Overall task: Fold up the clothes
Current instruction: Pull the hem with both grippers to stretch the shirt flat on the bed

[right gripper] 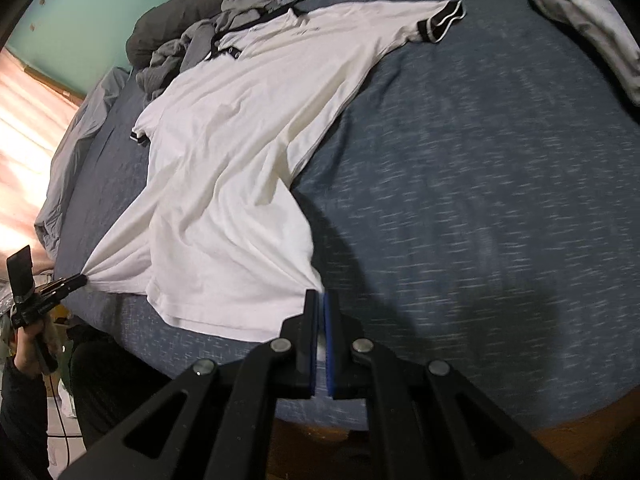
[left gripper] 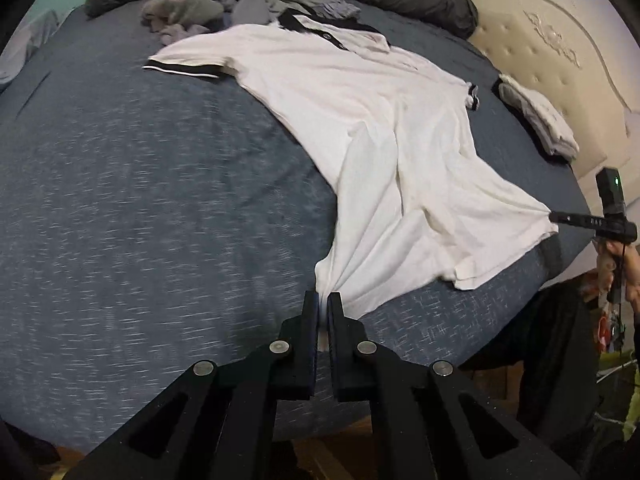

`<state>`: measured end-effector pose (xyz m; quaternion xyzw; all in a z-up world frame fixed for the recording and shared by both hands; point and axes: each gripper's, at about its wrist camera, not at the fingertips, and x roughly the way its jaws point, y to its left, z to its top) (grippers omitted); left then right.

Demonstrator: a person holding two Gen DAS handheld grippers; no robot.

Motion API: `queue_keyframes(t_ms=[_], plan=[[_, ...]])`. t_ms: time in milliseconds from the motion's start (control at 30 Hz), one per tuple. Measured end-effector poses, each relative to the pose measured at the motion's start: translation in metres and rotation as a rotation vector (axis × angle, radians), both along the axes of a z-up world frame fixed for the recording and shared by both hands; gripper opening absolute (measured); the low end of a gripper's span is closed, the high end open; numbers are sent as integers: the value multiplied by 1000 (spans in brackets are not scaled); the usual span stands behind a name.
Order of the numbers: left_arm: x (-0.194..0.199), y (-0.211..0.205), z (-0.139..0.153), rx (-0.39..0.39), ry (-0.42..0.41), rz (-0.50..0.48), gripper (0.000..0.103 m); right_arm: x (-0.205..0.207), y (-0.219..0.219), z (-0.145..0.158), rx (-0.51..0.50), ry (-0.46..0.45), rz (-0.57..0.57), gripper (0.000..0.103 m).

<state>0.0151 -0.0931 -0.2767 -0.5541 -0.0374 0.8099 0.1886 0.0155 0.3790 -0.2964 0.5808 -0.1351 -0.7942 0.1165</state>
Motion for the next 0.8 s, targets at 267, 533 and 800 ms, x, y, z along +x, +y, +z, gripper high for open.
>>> queue_keyframes(t_ms=[267, 533, 800], plan=[[4, -31, 19, 3, 11, 25, 4, 1, 21, 24, 25, 31, -17, 2], [13, -32, 34, 8, 5, -12, 4, 10, 26, 38, 36, 41, 20, 2], [25, -27, 0, 10, -81, -23, 4, 30, 26, -3, 48, -45, 30, 2]])
